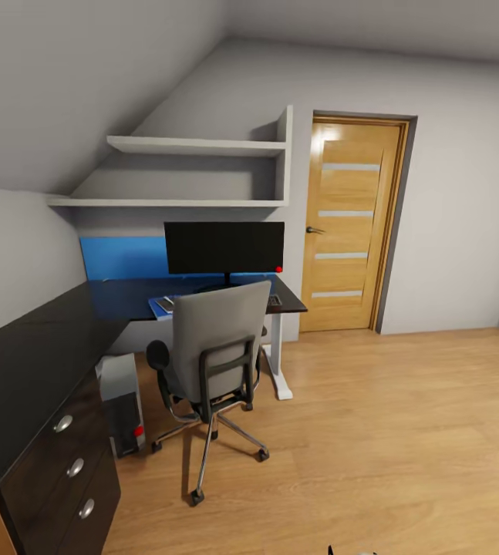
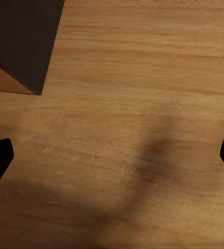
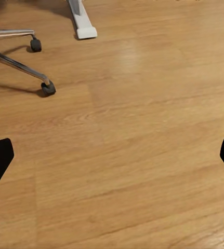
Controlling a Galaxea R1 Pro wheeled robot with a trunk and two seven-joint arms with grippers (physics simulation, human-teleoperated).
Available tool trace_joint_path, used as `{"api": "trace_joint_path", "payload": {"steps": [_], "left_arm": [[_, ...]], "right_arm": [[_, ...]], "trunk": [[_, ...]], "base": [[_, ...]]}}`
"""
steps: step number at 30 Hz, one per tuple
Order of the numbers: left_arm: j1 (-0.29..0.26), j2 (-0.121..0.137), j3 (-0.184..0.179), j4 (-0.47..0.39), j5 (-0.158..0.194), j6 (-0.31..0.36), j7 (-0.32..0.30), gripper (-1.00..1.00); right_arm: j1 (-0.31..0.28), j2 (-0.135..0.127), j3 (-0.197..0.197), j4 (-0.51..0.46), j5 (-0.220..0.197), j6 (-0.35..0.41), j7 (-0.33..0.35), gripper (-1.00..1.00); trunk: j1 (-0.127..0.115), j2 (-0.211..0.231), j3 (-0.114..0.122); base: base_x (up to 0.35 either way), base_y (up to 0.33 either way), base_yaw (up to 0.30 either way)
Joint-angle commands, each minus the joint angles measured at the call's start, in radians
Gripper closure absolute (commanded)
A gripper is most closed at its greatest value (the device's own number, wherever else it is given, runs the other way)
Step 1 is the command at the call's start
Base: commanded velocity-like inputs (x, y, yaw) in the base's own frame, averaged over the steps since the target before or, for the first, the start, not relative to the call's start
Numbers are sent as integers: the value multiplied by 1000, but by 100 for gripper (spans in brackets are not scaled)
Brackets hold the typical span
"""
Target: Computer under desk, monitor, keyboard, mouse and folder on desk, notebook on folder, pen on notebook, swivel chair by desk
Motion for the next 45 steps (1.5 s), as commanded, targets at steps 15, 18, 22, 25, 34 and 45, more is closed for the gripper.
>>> {"api": "trace_joint_path", "payload": {"steps": [15,18,22,25,34,45], "left_arm": [[1,14,-8,0,7,-1,5,-100],[1,26,-8,0,7,-1,5,-100],[1,39,-8,-1,7,0,3,-100],[1,46,-8,-1,7,0,-1,-100],[1,51,-10,-2,4,-1,-13,-100],[1,46,-13,-2,3,-1,-15,-100]], "right_arm": [[0,0,9,-1,-1,0,-9,-100],[0,0,9,-1,-1,0,-9,-100],[0,0,9,-1,-1,0,-9,-100],[0,0,9,-1,-1,0,-9,-100],[0,0,8,-1,-1,0,-9,-100],[0,0,9,-1,-1,0,-9,-100]], "trunk": [[-58,105,46],[-69,126,55],[-85,154,68],[-96,175,77],[-131,238,105],[-173,315,140]], "base": [[0,0,0],[0,0,0],[0,0,0],[0,0,0],[0,0,0],[0,0,0]]}}
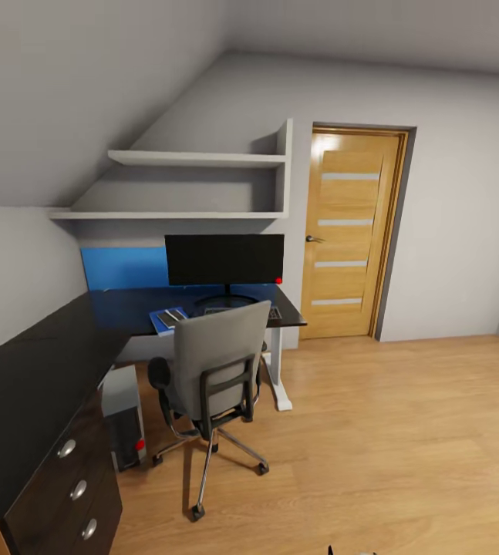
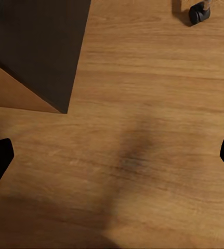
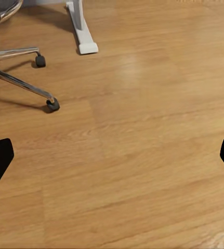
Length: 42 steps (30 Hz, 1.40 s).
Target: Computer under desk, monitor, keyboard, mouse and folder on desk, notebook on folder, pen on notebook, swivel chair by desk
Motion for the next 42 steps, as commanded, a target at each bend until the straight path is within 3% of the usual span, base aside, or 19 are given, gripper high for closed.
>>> {"api": "trace_joint_path", "payload": {"steps": [1,42], "left_arm": [[0,0,-8,0,5,-1,5,-100],[0,4,-6,0,9,-3,6,-100]], "right_arm": [[0,0,8,-1,-1,-1,-9,-100],[0,0,9,-1,-1,-1,-9,-100]], "trunk": [[-4,7,2],[-161,294,131]], "base": [[0,0,0],[0,0,0]]}}
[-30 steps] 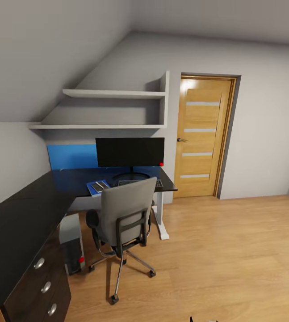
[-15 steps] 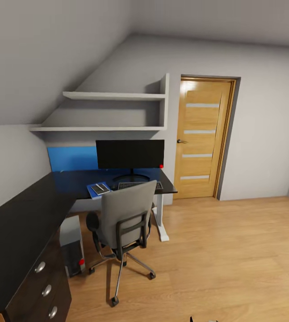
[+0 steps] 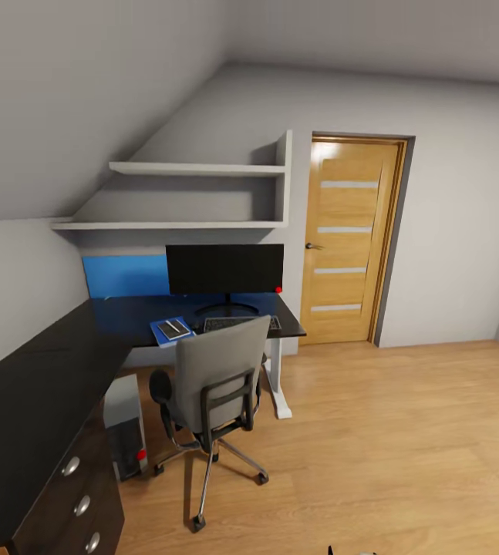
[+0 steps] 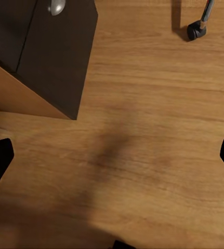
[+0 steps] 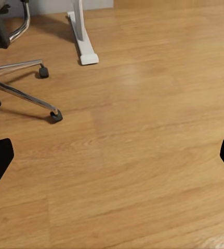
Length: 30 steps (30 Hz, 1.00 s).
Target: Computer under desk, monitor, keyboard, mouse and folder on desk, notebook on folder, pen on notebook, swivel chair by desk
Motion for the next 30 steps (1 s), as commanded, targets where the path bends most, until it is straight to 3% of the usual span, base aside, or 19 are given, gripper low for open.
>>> {"api": "trace_joint_path", "payload": {"steps": [1,30], "left_arm": [[0,0,-8,0,6,-1,5,-100],[0,3,-7,0,7,-38,-25,-100]], "right_arm": [[0,0,8,-1,-1,-1,-9,-100],[0,0,8,-1,-1,-1,-9,-100]], "trunk": [[-4,7,2],[-115,210,93]], "base": [[0,0,0],[0,0,0]]}}
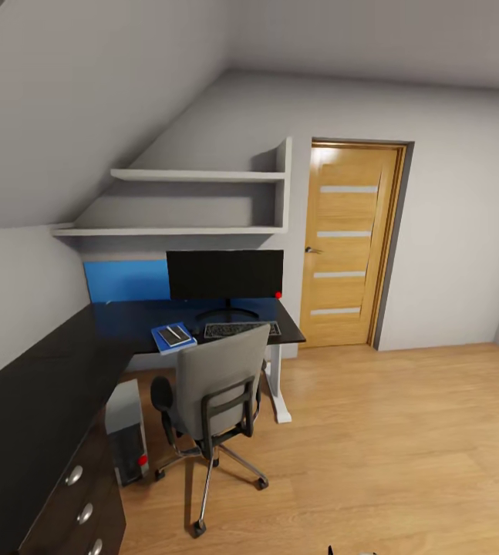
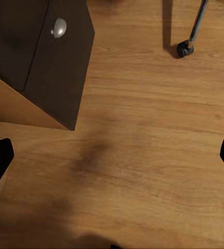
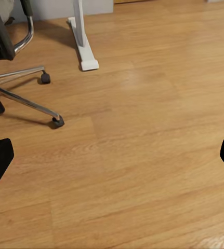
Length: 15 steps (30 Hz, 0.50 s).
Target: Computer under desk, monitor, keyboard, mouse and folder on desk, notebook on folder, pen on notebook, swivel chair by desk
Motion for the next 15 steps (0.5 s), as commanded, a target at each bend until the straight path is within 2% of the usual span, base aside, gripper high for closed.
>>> {"api": "trace_joint_path", "payload": {"steps": [1,10,15], "left_arm": [[-1,0,-9,0,4,-1,5,-100],[-1,-1,-9,-1,4,2,2,-100],[-1,-2,-8,-1,4,3,2,-100]], "right_arm": [[-1,0,8,-1,-1,-1,-9,-100],[-1,0,9,-1,-1,-1,-9,-100],[-1,0,8,-1,-1,-1,-9,-100]], "trunk": [[-4,6,2],[-38,69,30],[-38,69,30]], "base": [[0,0,0],[0,0,0],[0,0,0]]}}
